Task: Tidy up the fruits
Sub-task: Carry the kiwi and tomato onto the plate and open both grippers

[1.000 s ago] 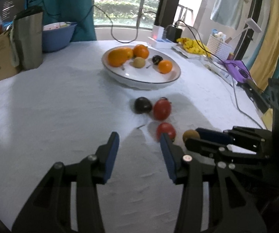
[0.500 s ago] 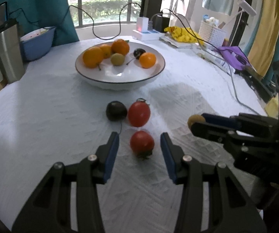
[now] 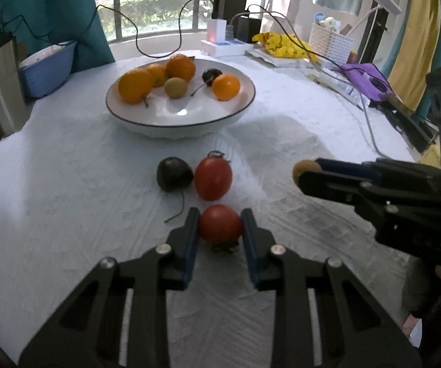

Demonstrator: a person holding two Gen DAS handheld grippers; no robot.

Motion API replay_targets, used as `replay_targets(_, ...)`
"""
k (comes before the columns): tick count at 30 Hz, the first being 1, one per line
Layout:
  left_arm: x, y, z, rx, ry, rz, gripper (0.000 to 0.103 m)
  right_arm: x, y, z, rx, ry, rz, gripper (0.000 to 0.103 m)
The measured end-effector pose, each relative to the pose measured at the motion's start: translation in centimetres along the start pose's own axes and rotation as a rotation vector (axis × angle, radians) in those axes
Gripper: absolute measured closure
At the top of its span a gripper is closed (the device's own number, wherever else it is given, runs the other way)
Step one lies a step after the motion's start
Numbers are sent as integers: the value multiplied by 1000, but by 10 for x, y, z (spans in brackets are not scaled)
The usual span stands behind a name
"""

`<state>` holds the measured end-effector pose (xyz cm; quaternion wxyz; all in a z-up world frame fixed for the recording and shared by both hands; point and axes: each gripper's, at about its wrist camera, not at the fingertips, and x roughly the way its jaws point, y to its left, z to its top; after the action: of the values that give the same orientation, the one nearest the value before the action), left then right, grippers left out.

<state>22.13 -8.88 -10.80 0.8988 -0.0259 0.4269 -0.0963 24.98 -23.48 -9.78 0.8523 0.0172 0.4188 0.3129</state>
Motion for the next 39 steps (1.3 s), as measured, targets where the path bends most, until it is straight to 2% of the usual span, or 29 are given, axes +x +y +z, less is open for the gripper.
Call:
replay_targets(13,-16,23,22,-36,-78,5,75,6,6,23,-29,-9,-13,78)
replay_targets(39,2,61,72,-69,-120,14,75,29,6,77,-60,-19,-28,78)
